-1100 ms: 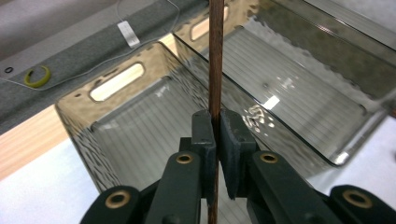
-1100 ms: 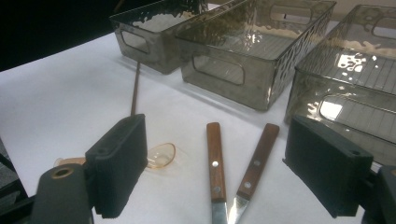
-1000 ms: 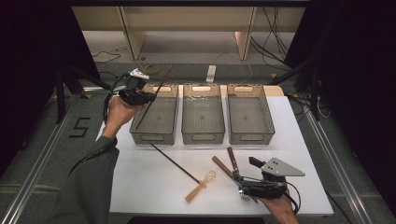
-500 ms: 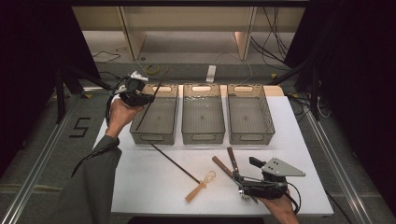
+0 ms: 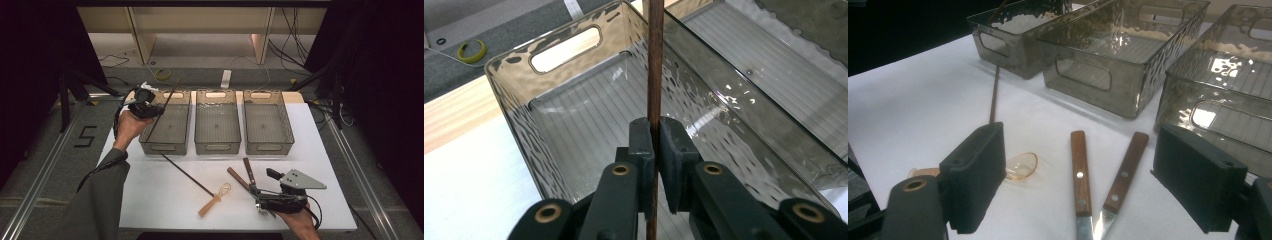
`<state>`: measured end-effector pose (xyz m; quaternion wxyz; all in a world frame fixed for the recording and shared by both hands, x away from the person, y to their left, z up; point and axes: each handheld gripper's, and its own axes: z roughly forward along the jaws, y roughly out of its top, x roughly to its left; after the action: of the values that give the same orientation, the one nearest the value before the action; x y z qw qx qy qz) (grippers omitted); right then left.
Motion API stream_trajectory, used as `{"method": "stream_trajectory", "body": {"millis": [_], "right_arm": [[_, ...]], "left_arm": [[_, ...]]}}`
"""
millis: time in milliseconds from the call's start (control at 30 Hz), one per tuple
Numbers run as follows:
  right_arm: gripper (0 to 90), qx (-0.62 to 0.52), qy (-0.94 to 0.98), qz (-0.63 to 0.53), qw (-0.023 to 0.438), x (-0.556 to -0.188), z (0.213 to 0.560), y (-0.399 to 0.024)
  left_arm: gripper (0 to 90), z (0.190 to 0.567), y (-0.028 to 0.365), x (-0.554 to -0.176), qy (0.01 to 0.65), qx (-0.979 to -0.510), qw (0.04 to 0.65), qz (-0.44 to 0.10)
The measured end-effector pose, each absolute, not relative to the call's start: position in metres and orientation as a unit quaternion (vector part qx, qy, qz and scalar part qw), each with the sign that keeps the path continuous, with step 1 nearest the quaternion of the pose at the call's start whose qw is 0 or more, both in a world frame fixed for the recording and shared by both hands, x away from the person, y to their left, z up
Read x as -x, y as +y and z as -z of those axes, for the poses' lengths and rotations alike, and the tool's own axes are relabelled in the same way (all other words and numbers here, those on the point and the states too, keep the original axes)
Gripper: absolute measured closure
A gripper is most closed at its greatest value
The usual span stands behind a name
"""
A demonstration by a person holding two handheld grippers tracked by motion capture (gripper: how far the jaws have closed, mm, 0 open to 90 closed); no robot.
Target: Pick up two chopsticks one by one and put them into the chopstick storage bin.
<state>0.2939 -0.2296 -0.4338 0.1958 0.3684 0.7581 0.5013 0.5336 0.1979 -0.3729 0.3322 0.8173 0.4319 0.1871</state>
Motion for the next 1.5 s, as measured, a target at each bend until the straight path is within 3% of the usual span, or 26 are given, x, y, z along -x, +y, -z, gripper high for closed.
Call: {"method": "stream_trajectory", "body": {"millis": [100, 200, 400, 533, 700, 1133, 1500], "right_arm": [[21.5, -0.368, 0.759, -0.500, 0.195, -0.294, 0.434, -0.229], [21.6, -0.368, 0.759, -0.500, 0.195, -0.294, 0.434, -0.229], [21.6, -0.369, 0.759, -0.499, 0.195, -0.294, 0.434, -0.229], [21.5, -0.370, 0.759, -0.498, 0.196, -0.294, 0.434, -0.230], [21.6, -0.369, 0.760, -0.499, 0.196, -0.294, 0.434, -0.229], [21.6, -0.362, 0.765, -0.495, 0.197, -0.292, 0.435, -0.226], [21.6, -0.360, 0.765, -0.496, 0.198, -0.292, 0.435, -0.226]], "left_arm": [[82.5, 0.376, 0.199, -0.535, 0.438, -0.816, 0.330, -0.182], [75.9, 0.376, 0.200, -0.533, 0.444, -0.813, 0.329, -0.186], [50.8, 0.371, 0.198, -0.518, 0.452, -0.805, 0.346, -0.169], [37.2, 0.365, 0.189, -0.492, 0.416, -0.806, 0.384, -0.174], [27.8, 0.361, 0.171, -0.470, 0.373, -0.839, 0.360, -0.169], [16.2, 0.360, 0.141, -0.437, 0.265, -0.903, 0.313, -0.129], [15.9, 0.391, 0.112, -0.424, 0.188, -0.948, 0.237, -0.099]]}}
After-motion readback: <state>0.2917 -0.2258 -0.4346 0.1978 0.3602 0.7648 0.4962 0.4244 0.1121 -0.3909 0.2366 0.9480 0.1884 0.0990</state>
